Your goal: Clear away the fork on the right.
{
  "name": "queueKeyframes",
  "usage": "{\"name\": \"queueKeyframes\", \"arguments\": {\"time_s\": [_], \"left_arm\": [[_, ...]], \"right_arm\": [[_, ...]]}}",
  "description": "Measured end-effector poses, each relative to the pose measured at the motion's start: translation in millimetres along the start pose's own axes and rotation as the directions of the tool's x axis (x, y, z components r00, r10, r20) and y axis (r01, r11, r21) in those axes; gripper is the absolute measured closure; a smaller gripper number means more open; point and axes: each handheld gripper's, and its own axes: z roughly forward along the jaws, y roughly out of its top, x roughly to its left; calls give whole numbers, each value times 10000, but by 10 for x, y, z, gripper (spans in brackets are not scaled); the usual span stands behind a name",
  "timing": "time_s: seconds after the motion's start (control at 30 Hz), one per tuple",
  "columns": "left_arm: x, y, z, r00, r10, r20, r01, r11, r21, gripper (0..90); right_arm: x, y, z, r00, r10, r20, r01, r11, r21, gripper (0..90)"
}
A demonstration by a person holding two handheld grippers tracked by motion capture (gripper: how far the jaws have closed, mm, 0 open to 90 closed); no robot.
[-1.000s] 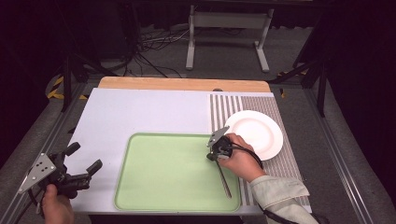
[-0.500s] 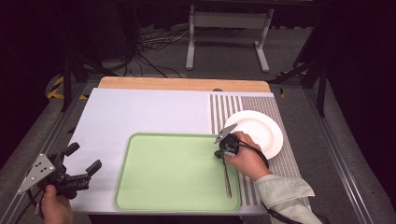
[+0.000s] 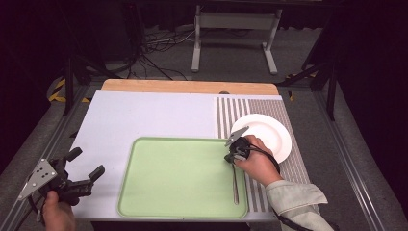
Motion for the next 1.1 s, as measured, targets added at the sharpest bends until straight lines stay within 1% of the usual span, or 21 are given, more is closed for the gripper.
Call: {"name": "queueKeyframes", "arguments": {"time_s": [0.13,0.17,0.2,0.23,0.3,0.33,0.4,0.43,0.47,0.5,0.53,0.67,0.7,0.83,0.9,0.93,0.97,1.0,1.07,1.1], "left_arm": [[4,-1,-6,10000,-11,-26,11,10000,-26,3],[4,-2,-7,10000,-17,-27,17,10000,-25,3],[4,-2,-7,10000,-17,-27,17,10000,-25,3],[4,-3,-7,10000,-12,-28,12,10000,-16,3],[2,-3,-5,10000,-30,-20,30,10000,-17,3],[1,-2,-4,10000,-39,-14,39,10000,-21,3],[-1,-1,-3,10000,4,-12,-4,10000,14,3],[-2,-3,0,10000,24,-4,-24,10000,32,3],[-4,-6,3,10000,-12,-29,12,10000,-18,3],[-5,-7,2,10000,-25,-28,25,10000,-20,3],[-4,-5,0,10000,3,-33,-3,10000,-1,3],[-9,-1,-4,10000,0,-44,0,10000,-9,3],[-9,-1,-4,10000,0,-44,0,10000,-9,3],[-7,0,-3,10000,5,-40,-5,10000,-14,3],[-8,0,-3,10000,-13,-39,12,10000,-28,3],[-7,0,-5,10000,7,-53,-7,10000,-27,3],[-7,0,-5,10000,7,-53,-7,10000,-27,3],[-6,0,-6,10000,6,-50,-6,10000,-29,3],[-6,1,-7,10000,4,-47,-5,10000,-42,3],[-6,1,-7,10000,3,-46,-3,10000,-42,3]], "right_arm": [[6,24,-69,10000,-30,-12,30,9991,-419,900],[11,35,-94,10000,-20,-18,19,9985,-549,885],[11,35,-94,10000,-20,-18,19,9985,-549,885],[15,46,-122,10000,-39,-13,38,9979,-653,860],[38,73,-179,9998,171,-93,-180,9947,-1012,727],[50,84,-202,9998,175,-100,-186,9926,-1202,646],[74,101,-241,9998,174,-117,-190,9877,-1551,442],[89,106,-252,9993,323,-193,-353,9818,-1866,340],[108,110,-270,9986,476,-224,-513,9754,-2142,286],[121,113,-293,9990,419,-171,-447,9712,-2340,255],[144,119,-345,9997,248,-92,-263,9674,-2521,225],[189,126,-465,10000,25,-12,-28,9539,-3003,206],[189,126,-465,10000,25,-12,-28,9539,-3003,206],[230,124,-587,9983,-480,344,569,9379,-3422,160],[249,108,-647,9979,-474,445,602,9322,-3570,150],[250,97,-672,9976,-512,456,644,9273,-3686,150],[250,97,-672,9976,-512,456,644,9273,-3686,150],[250,79,-706,9970,-555,536,719,9204,-3843,149],[249,34,-767,9964,-532,654,753,9108,-4059,143],[248,-6,-813,9961,-523,708,776,9013,-4263,139]]}}
